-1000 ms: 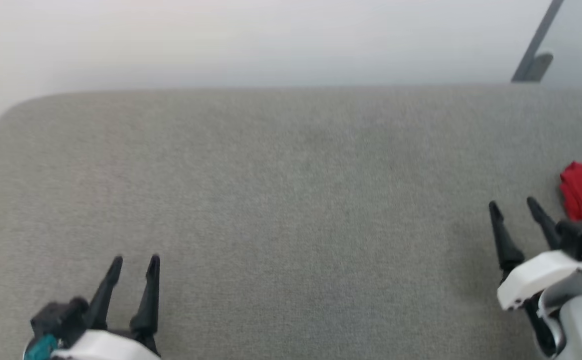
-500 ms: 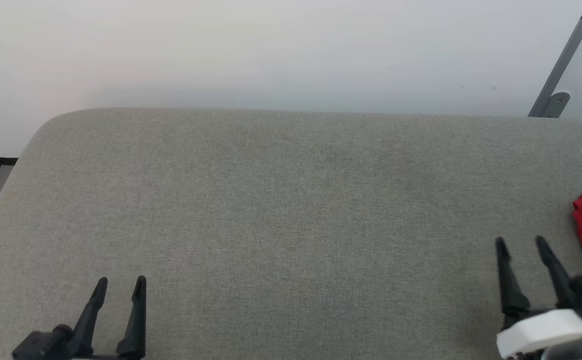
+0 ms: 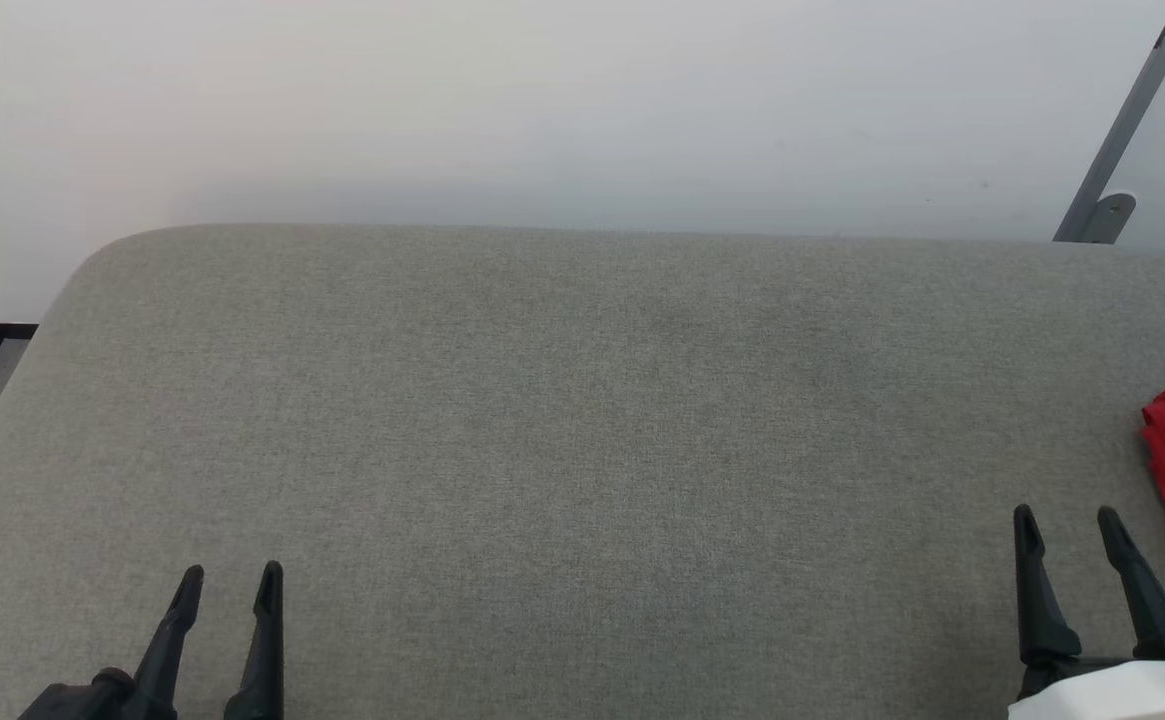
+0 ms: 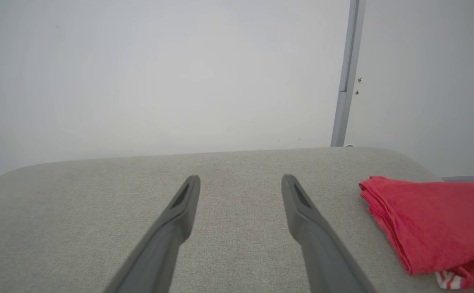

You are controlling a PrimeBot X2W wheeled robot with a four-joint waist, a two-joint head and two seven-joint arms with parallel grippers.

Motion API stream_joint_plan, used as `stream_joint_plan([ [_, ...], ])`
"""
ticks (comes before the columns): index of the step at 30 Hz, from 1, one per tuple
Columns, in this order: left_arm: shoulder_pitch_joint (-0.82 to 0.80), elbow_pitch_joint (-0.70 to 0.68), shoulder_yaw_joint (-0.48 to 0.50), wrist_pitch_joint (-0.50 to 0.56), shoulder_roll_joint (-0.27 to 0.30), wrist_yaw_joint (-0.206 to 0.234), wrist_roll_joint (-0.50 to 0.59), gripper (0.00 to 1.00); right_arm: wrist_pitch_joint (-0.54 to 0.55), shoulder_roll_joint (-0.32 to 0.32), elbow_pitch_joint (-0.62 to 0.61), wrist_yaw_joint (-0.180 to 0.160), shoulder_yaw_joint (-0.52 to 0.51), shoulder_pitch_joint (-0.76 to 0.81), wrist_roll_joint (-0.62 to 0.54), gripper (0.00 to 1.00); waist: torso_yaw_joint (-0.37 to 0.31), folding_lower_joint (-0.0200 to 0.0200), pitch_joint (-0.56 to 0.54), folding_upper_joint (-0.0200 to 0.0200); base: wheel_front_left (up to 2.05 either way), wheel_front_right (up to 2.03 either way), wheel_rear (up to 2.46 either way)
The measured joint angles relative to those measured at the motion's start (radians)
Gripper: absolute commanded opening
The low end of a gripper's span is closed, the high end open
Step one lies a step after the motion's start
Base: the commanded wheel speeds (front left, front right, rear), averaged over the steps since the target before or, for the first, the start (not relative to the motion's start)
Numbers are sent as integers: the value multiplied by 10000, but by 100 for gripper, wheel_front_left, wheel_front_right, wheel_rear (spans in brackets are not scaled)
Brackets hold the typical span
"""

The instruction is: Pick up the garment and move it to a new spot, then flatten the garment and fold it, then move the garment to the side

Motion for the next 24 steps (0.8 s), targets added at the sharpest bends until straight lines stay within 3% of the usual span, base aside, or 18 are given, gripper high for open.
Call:
stream_joint_plan([
  [24,-15,-263,113,0,-134,0,372,100,192,159,-387,0,44,169,81,100,223,0,33,0,0,0,0],
])
